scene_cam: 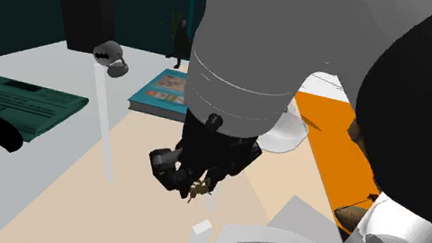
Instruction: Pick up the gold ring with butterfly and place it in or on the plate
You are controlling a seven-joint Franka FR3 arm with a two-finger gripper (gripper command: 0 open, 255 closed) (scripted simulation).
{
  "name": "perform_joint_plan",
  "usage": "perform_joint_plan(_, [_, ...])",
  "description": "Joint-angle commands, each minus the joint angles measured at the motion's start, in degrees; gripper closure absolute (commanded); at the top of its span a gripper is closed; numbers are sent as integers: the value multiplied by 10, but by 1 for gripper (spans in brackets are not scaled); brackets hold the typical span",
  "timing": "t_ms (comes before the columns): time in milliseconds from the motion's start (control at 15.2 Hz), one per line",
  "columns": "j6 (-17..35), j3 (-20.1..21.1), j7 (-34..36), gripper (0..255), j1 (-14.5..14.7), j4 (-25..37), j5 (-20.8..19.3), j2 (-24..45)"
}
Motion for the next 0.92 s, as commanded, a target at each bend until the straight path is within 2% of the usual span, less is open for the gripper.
perform_joint_plan(0, [-14, -10, 6, 255, 27, -22, 20, -38])
perform_joint_plan(528, [-86, -21, 52, 255, 115, -62, 77, -148])
perform_joint_plan(858, [-132, -15, 91, 255, 159, -65, 107, -197])
